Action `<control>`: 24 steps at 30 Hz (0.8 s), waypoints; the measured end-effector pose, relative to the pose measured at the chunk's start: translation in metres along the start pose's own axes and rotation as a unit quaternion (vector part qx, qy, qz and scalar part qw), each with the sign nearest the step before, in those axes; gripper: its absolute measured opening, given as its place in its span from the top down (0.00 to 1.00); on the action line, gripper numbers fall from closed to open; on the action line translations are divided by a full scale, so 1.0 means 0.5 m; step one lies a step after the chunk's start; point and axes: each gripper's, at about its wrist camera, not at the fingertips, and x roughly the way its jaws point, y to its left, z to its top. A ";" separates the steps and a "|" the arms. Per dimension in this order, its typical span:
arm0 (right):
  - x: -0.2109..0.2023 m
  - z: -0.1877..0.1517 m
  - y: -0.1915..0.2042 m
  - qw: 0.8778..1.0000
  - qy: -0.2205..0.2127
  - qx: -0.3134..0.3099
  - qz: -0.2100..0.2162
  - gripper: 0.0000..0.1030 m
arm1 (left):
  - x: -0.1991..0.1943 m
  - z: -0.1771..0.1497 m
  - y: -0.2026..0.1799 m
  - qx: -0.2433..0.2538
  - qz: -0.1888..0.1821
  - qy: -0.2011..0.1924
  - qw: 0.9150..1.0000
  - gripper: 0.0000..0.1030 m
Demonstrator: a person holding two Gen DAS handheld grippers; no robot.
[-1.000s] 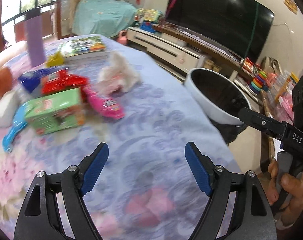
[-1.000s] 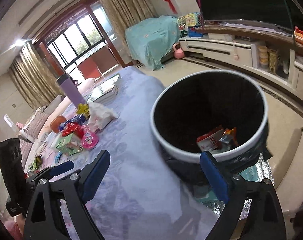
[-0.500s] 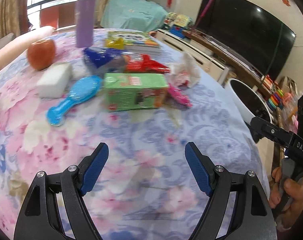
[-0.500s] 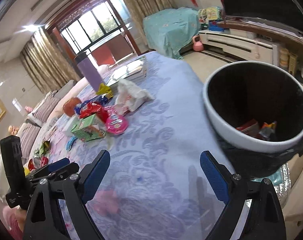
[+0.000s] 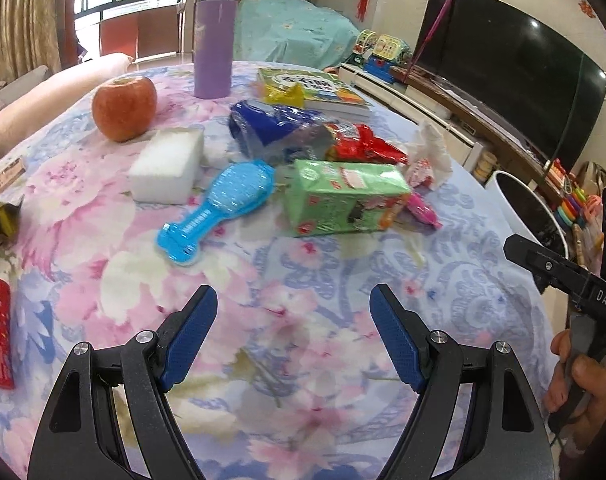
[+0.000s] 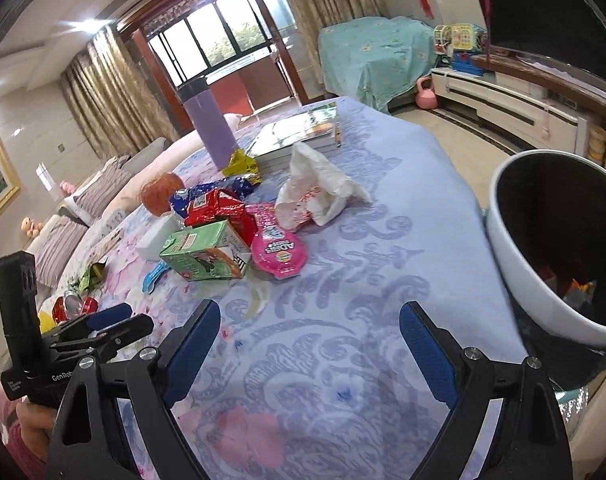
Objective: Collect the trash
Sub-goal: 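Move both tools back to the table toward the blue brush and pink candy pack, then grasp the blue brush with the left tool while the right tool grasps the pink candy pack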
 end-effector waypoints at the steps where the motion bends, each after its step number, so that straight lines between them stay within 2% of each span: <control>1: 0.006 0.002 0.004 1.000 0.002 -0.003 0.001 0.11 | 0.001 0.003 0.006 -0.001 0.001 0.000 1.000 0.22; 6: 0.043 0.011 0.024 1.000 0.014 -0.018 0.005 0.18 | 0.008 0.024 0.039 0.009 0.024 -0.011 1.000 0.22; 12: 0.082 0.031 0.043 0.999 0.025 -0.040 0.007 0.23 | 0.050 0.057 0.078 0.031 0.046 -0.001 0.998 0.22; 20: 0.144 0.056 0.043 0.998 0.049 -0.048 0.009 0.28 | 0.103 0.085 0.096 0.064 0.055 0.020 0.996 0.22; 22: 0.154 0.060 0.048 0.997 0.051 -0.051 0.012 0.29 | 0.114 0.088 0.097 0.068 0.053 0.028 0.996 0.25; 24: 0.162 0.062 0.054 0.997 0.053 -0.055 0.014 0.31 | 0.124 0.087 0.095 0.072 0.054 0.038 0.995 0.34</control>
